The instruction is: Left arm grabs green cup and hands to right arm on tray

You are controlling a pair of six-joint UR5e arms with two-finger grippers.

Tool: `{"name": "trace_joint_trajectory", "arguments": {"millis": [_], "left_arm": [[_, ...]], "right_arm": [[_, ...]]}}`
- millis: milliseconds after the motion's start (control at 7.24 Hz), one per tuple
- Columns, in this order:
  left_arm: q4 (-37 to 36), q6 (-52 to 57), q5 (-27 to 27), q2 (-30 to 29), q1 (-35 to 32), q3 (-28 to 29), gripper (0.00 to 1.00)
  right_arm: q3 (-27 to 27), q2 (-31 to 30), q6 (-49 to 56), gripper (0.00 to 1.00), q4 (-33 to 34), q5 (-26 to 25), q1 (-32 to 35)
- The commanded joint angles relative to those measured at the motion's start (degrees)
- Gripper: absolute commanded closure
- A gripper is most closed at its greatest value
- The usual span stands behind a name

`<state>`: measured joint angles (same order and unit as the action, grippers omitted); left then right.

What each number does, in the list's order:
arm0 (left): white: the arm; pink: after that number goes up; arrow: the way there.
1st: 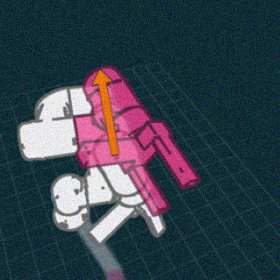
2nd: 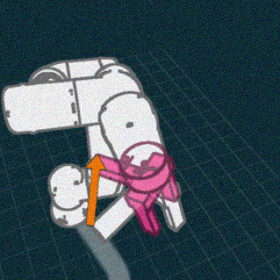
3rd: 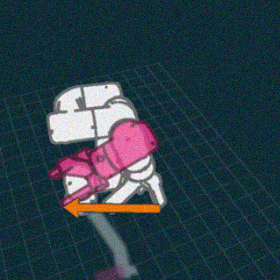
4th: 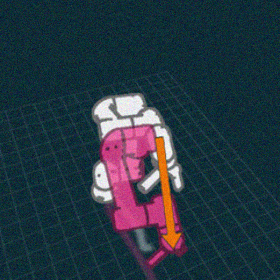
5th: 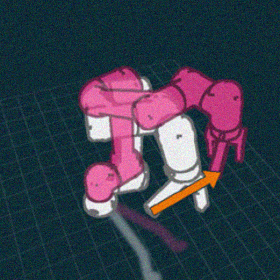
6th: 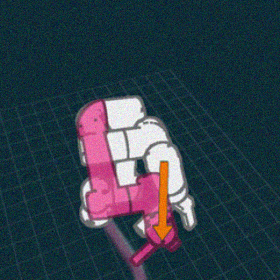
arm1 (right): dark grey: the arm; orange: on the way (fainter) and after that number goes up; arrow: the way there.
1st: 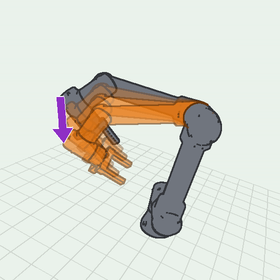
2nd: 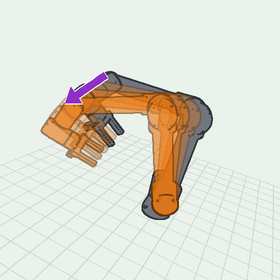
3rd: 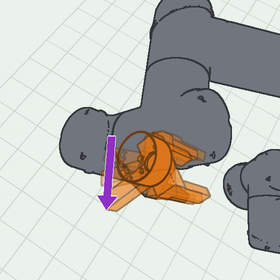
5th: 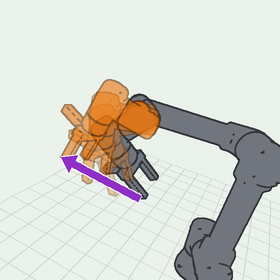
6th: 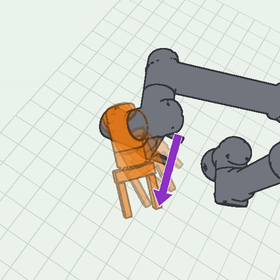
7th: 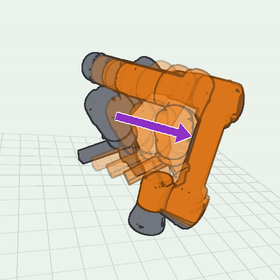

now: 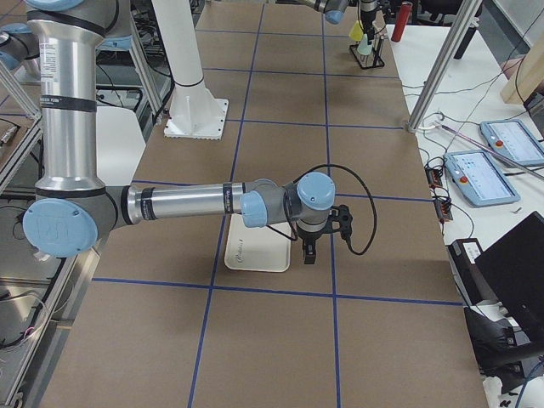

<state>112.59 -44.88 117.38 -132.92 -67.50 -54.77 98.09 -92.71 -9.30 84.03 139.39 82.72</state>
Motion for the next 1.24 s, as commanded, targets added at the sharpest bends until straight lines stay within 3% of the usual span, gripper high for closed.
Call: {"name": "trace_joint_trajectory", "arguments": {"millis": [0, 414, 829, 967, 1105], "left_arm": [[-0.08, -0.12, -0.05, -0.41, 0.0, 0.37, 0.06], [-0.09, -0.12, -0.05, -0.76, 0.09, 1.07, 0.09], [-0.09, -0.12, -0.05, -0.67, 0.0, 1.07, 0.21], [-0.17, -0.73, -0.05, -0.67, 0.0, 1.07, 0.49], [-0.09, -2.04, -0.05, -0.76, 0.0, 0.72, 0.84]], "right_arm": [[0.0, -0.01, 0.07, 0.0, -0.09, 0.0, -0.01], [0.0, -0.1, 0.07, 0.0, -0.09, 0.0, -0.01], [0.09, -0.19, 0.15, 0.0, -0.09, 0.0, -0.01], [0.17, -0.1, 0.16, 0.0, -0.18, 0.0, -0.01], [0.26, -0.1, 0.16, 0.0, -0.18, 0.0, -0.01]]}}
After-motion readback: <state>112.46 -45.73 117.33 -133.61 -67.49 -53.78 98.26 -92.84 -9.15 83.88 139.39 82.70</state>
